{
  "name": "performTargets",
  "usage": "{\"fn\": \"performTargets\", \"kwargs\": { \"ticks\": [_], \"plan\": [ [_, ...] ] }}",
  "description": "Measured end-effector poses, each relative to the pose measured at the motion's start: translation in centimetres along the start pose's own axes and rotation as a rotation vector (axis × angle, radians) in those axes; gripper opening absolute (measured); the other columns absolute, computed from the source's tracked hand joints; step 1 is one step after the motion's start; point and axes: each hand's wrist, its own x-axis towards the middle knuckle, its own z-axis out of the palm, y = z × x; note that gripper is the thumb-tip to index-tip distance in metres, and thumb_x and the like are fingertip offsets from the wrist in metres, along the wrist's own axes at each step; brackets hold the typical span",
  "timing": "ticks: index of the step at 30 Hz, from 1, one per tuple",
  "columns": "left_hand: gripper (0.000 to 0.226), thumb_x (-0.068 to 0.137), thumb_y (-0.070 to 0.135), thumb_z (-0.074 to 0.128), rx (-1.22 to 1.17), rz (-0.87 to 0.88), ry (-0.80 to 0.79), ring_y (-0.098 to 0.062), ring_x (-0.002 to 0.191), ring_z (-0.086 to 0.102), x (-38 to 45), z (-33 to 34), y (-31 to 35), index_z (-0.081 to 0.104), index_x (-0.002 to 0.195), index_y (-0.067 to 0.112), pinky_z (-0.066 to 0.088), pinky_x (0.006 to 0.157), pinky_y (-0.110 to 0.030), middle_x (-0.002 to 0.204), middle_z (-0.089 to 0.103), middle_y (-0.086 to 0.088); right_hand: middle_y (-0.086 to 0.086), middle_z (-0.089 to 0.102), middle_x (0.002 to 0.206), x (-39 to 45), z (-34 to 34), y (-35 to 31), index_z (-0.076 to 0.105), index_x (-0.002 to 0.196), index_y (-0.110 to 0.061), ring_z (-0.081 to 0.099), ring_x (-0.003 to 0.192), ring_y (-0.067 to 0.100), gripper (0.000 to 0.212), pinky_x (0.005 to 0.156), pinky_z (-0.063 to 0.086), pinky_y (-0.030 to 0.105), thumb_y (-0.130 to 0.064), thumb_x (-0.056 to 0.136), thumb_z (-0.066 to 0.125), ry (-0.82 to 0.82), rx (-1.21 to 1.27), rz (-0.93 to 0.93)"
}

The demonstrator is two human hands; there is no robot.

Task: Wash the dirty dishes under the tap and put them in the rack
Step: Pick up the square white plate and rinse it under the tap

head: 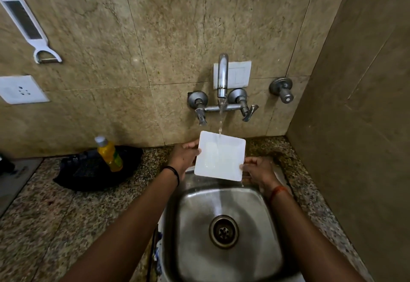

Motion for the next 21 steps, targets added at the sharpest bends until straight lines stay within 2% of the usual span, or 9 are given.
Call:
{"fn": "performTargets", "kwargs": {
  "ticks": [2, 4, 7, 10, 12, 15, 18, 19, 21],
  "plan": [
    [0.035, 0.094, 0.001, 0.050, 0.020, -0.007, 0.037, -0.017, 0.096, 0.060, -0.2, -0.4, -0.7, 0.060, 0.127, 0.009, 0.047, 0.071, -0.023, 0.124, 0.064, -0.007, 0.018, 0.072, 0.095, -0.1, 0.0, -0.1, 0.068, 0.091, -0.008, 0.068, 0.079, 0.026, 0.015, 0.078, 0.058, 0.045, 0.004, 0.083, 0.066, 0.068, -0.054, -0.123],
    [0.026, 0.099, 0.019, 0.047, 0.033, -0.109, 0.015, -0.017, 0.087, 0.062, -0.4, -0.7, -1.2, 0.064, 0.118, 0.012, 0.043, 0.065, -0.024, 0.119, 0.066, -0.007, 0.010, 0.074, 0.094, -0.7, -0.2, -0.7, 0.071, 0.089, -0.015, 0.067, 0.082, 0.019, 0.018, 0.081, 0.057, 0.034, 0.001, 0.083, 0.067, 0.142, -0.144, -0.287],
    [0.052, 0.100, 0.052, 0.024, -0.061, -0.296, -0.134, -0.025, 0.085, 0.065, -0.4, -0.8, -1.3, 0.061, 0.104, 0.015, 0.047, 0.075, -0.032, 0.104, 0.068, -0.011, 0.000, 0.072, 0.098, -1.7, -0.6, -1.2, 0.073, 0.103, -0.011, 0.067, 0.087, 0.008, 0.020, 0.079, 0.052, 0.014, -0.003, 0.085, 0.066, 0.156, -0.249, -0.522],
    [0.066, 0.099, 0.058, 0.018, -0.226, -0.371, -0.182, -0.034, 0.090, 0.064, 0.1, -0.7, -1.4, 0.057, 0.105, 0.006, 0.050, 0.082, -0.040, 0.101, 0.065, -0.019, -0.007, 0.072, 0.103, -2.3, -1.0, -1.0, 0.074, 0.107, -0.014, 0.067, 0.095, 0.005, 0.022, 0.086, 0.052, 0.018, -0.008, 0.087, 0.065, 0.176, -0.357, -0.725],
    [0.060, 0.100, 0.052, 0.028, -0.303, -0.402, -0.194, -0.038, 0.099, 0.063, 0.1, -0.3, -1.3, 0.054, 0.108, -0.001, 0.049, 0.088, -0.046, 0.106, 0.064, -0.024, -0.004, 0.073, 0.107, -2.5, -1.2, -0.6, 0.074, 0.109, -0.014, 0.067, 0.098, 0.005, 0.023, 0.090, 0.051, 0.019, -0.007, 0.088, 0.064, 0.203, -0.449, -0.879],
    [0.034, 0.101, 0.028, 0.042, -0.509, -0.404, -0.184, -0.041, 0.107, 0.061, -0.3, 0.3, -0.8, 0.054, 0.106, -0.004, 0.048, 0.093, -0.048, 0.108, 0.063, -0.029, 0.001, 0.072, 0.112, -2.9, -1.6, -0.1, 0.072, 0.112, -0.011, 0.066, 0.103, 0.007, 0.031, 0.095, 0.049, 0.020, 0.003, 0.085, 0.065, 0.242, -0.562, -1.071],
    [0.012, 0.098, 0.004, 0.046, -0.693, -0.356, -0.119, -0.037, 0.110, 0.060, -0.1, 1.1, -0.2, 0.053, 0.103, -0.004, 0.047, 0.093, -0.047, 0.116, 0.062, -0.026, 0.003, 0.071, 0.115, -2.8, -1.8, 0.8, 0.071, 0.114, -0.012, 0.063, 0.107, 0.009, 0.042, 0.099, 0.046, 0.023, 0.011, 0.079, 0.066, 0.260, -0.676, -1.145],
    [0.011, 0.097, 0.000, 0.045, -0.687, -0.338, -0.100, -0.036, 0.117, 0.056, 0.1, 1.3, -0.2, 0.053, 0.104, -0.005, 0.045, 0.093, -0.047, 0.113, 0.063, -0.023, 0.002, 0.071, 0.115, -2.5, -1.8, 1.1, 0.070, 0.114, -0.012, 0.064, 0.107, 0.010, 0.041, 0.099, 0.047, 0.025, 0.010, 0.080, 0.066, 0.259, -0.688, -1.138],
    [0.023, 0.097, -0.002, 0.043, -0.609, -0.298, -0.094, -0.035, 0.124, 0.053, 0.3, 1.9, -0.1, 0.051, 0.118, -0.006, 0.044, 0.093, -0.049, 0.097, 0.064, -0.018, 0.001, 0.071, 0.115, -2.2, -1.9, 1.1, 0.071, 0.114, -0.012, 0.066, 0.106, 0.013, 0.039, 0.099, 0.048, 0.027, 0.010, 0.081, 0.065, 0.248, -0.688, -1.101]
  ]
}}
